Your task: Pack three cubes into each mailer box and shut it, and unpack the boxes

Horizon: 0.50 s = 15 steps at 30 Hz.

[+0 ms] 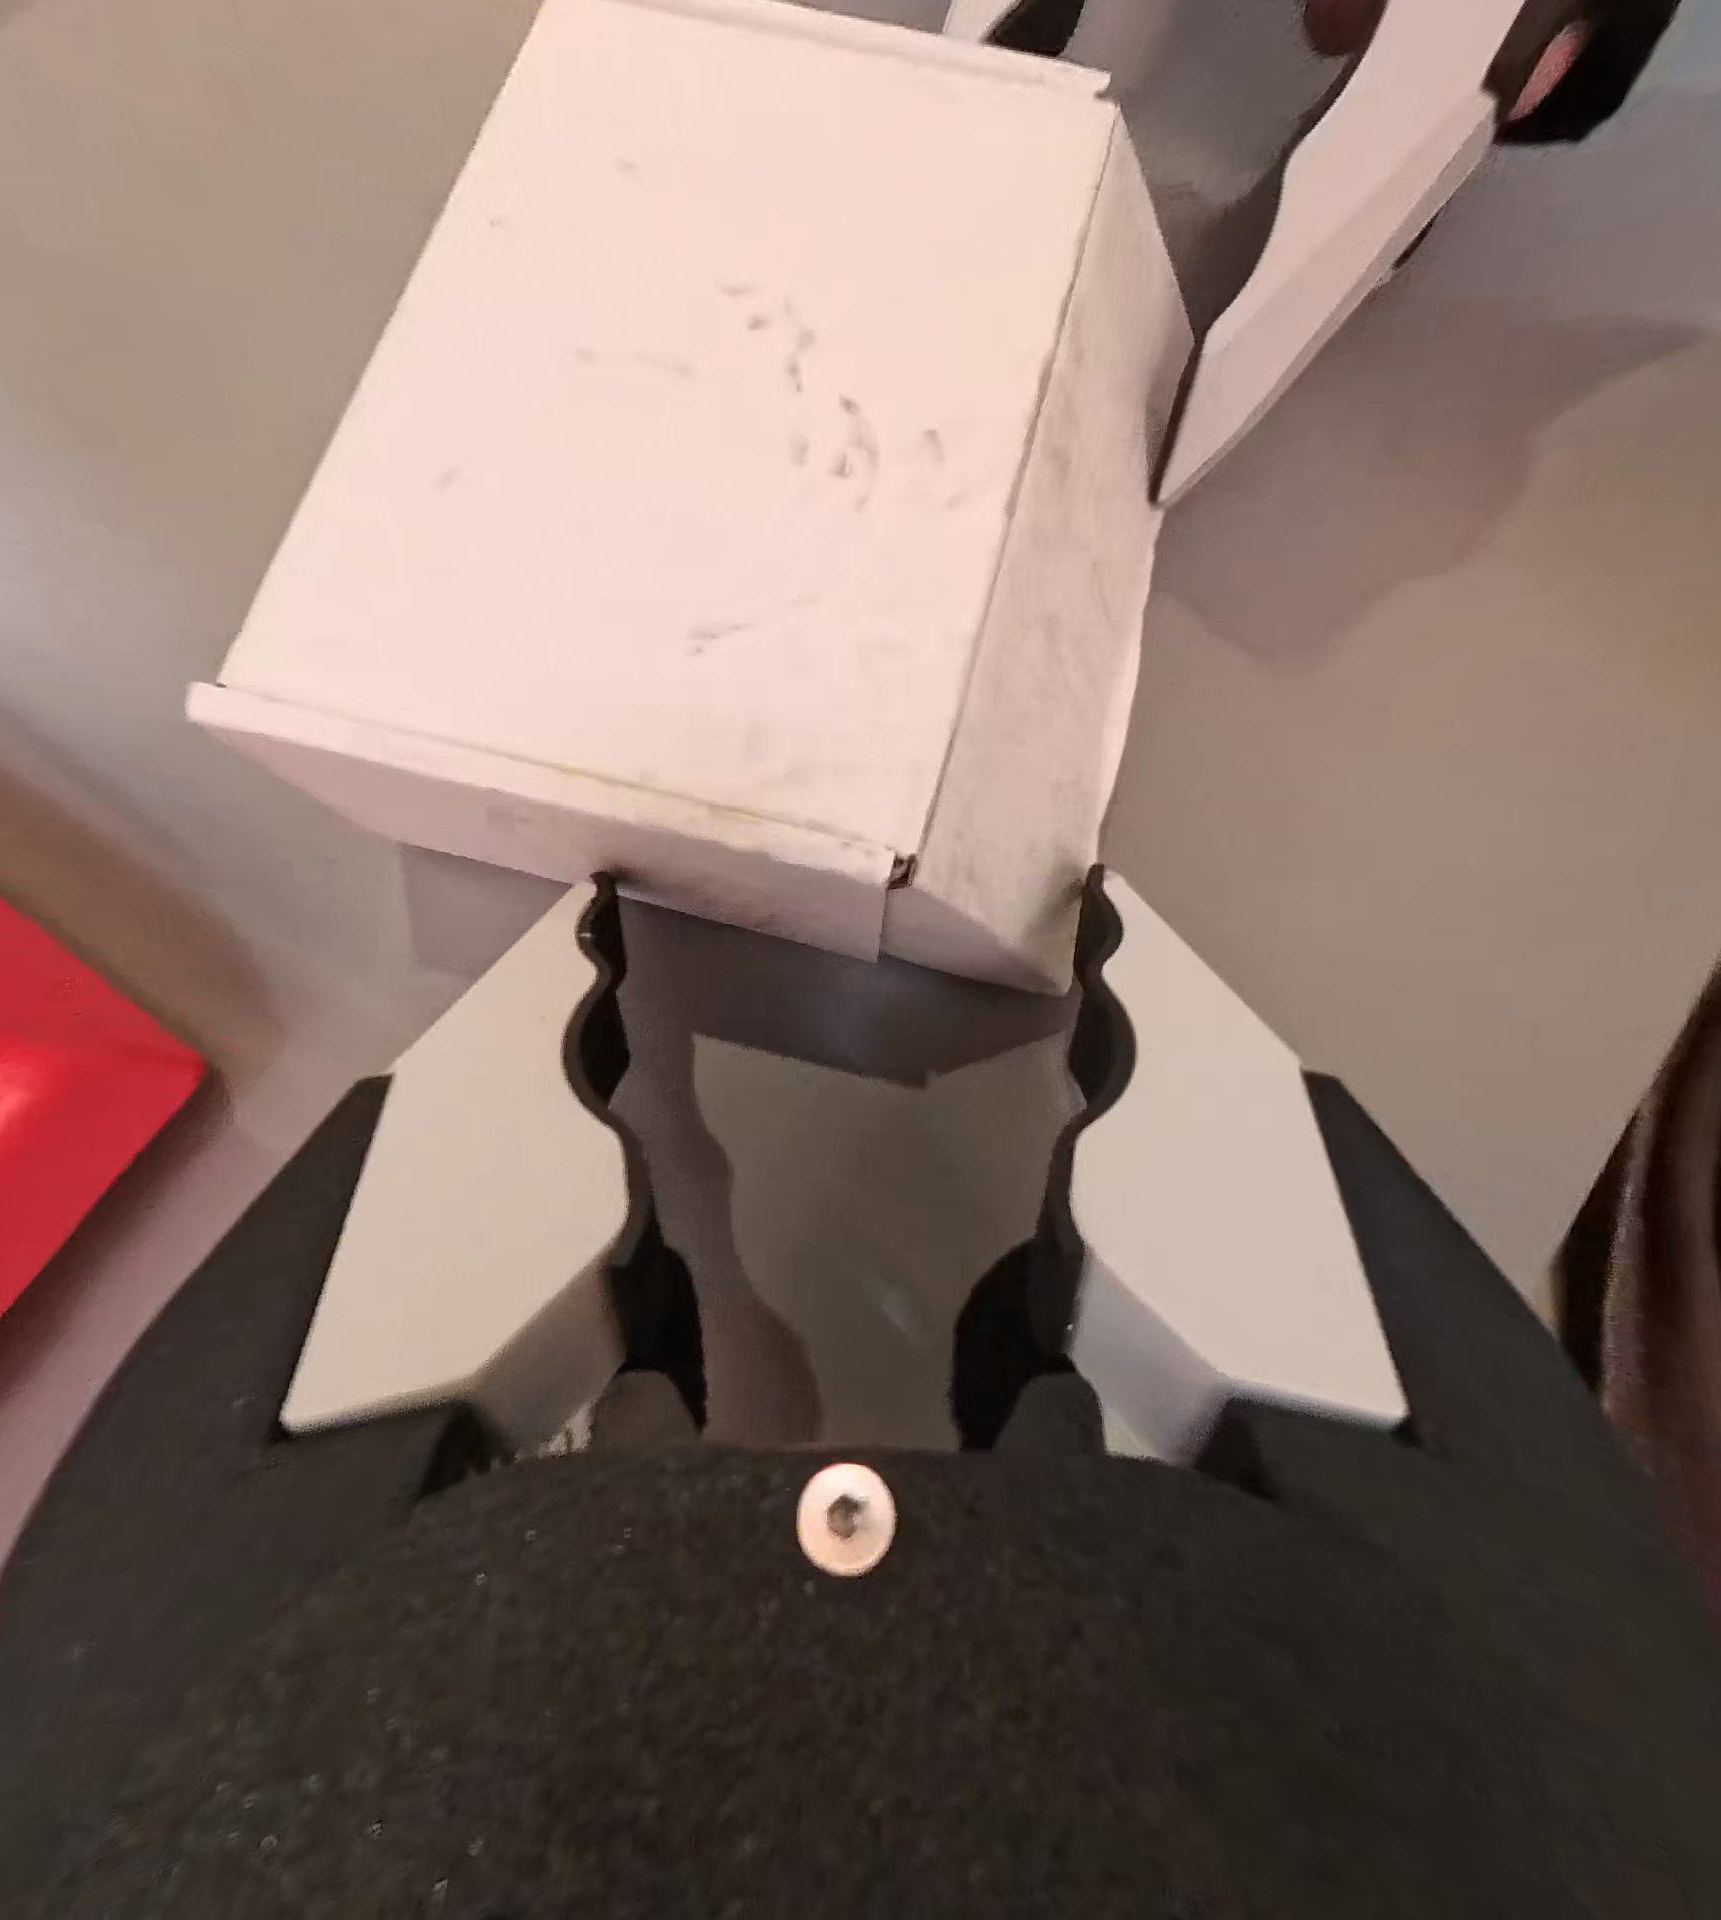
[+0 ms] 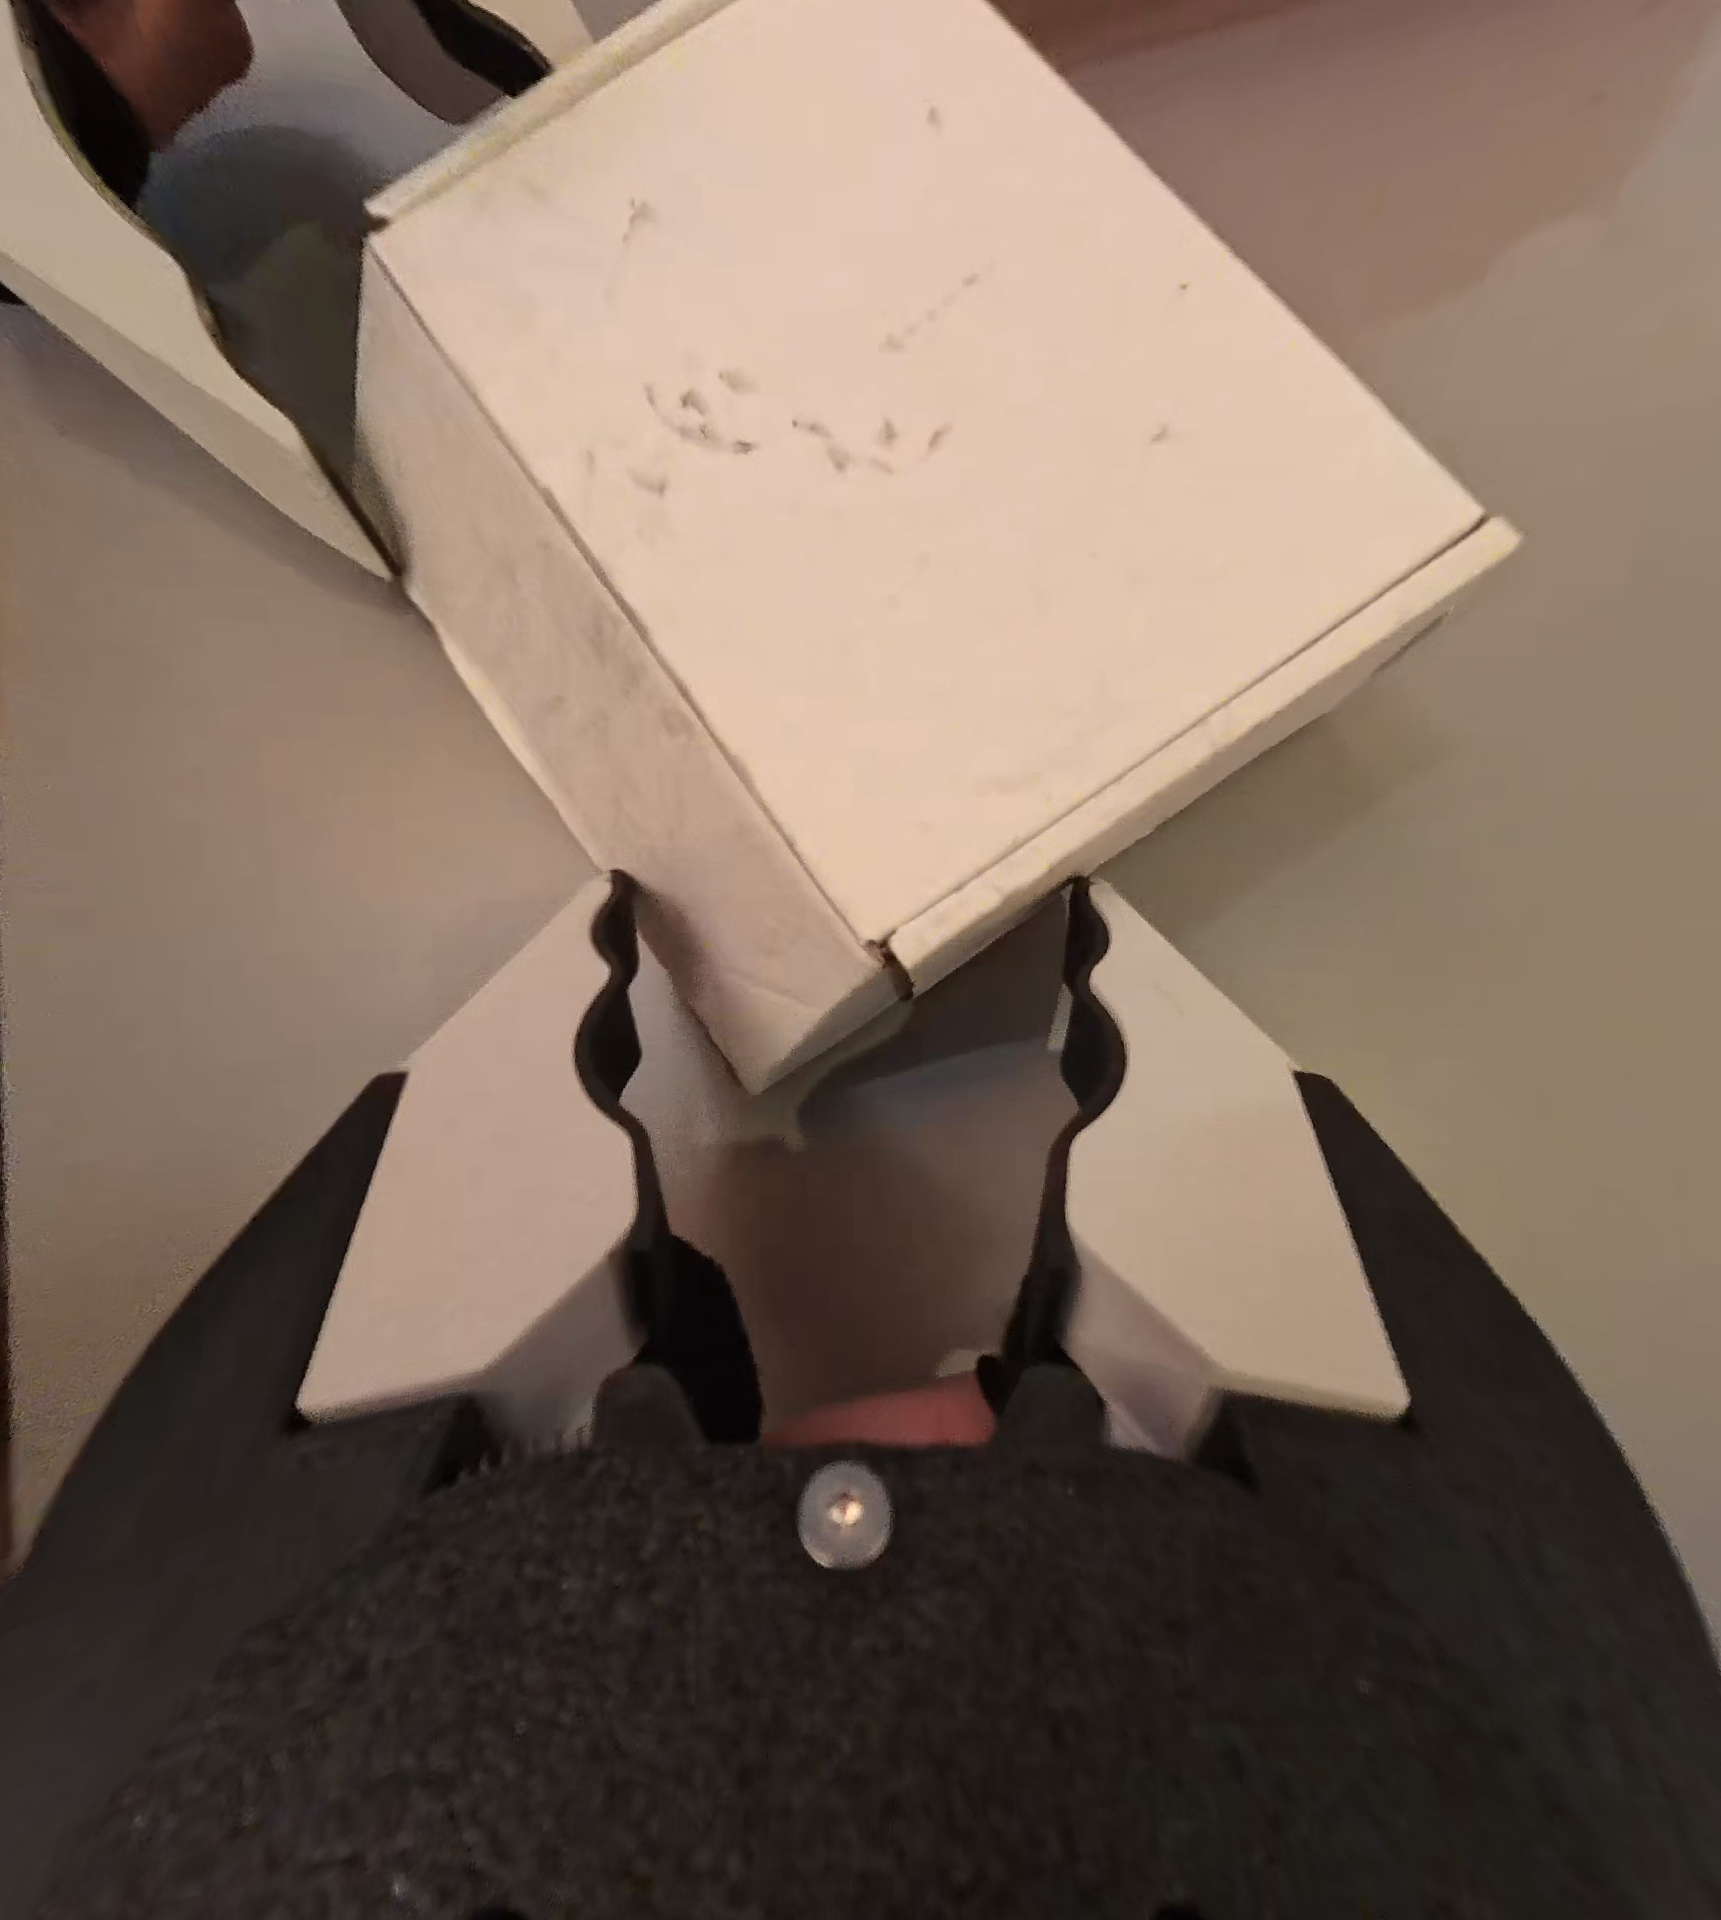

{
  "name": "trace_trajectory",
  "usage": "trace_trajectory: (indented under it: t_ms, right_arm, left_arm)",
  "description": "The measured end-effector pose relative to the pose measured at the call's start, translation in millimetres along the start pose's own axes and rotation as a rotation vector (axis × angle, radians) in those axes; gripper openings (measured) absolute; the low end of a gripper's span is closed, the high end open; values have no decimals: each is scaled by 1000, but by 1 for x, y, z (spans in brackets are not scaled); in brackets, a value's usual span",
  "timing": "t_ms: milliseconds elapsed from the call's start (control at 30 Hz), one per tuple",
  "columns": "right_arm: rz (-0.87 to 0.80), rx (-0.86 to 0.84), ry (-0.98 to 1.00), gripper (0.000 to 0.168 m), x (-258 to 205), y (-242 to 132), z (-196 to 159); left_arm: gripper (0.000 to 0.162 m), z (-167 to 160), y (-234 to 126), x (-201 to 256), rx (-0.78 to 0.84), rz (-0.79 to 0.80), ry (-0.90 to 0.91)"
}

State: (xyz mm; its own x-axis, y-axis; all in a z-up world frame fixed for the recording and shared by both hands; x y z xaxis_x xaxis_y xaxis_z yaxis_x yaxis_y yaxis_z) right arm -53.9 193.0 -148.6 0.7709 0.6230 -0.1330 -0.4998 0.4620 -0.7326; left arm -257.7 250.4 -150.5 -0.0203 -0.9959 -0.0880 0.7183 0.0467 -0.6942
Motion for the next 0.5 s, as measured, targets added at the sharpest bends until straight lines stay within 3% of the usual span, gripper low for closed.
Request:
trace_trajectory:
  t_ms: [200, 333, 467, 500]
  right_arm:
    - [-104, 9, -62, 68, 1, 5, 1]
    - [-100, 20, -37, 70, 0, 5, 1]
    - [-62, 15, -75, 74, -4, 4, -1]
    - [-51, 18, -79, 80, -5, 2, -1]
  left_arm:
    - [68, 0, 2, -5, -58, 93, 80]
    - [69, -2, 2, -8, -40, 85, 62]
    - [33, -9, -3, -19, -58, 140, 89]
    - [37, -12, -4, -22, -73, 147, 97]
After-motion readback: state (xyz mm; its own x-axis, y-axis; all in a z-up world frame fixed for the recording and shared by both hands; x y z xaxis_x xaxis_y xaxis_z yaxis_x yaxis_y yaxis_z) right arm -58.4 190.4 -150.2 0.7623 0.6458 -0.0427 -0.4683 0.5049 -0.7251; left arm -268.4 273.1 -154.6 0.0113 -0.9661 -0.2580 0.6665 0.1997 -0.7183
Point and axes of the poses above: each gripper's, where its closed fingertips meet, y out along the fingers, z out of its top, x = y × z across the jaws, the point moved 8 cm from there along -y, back along the fingers, and after that the axes turned 6 degrees about y, right-handed, at the moved point
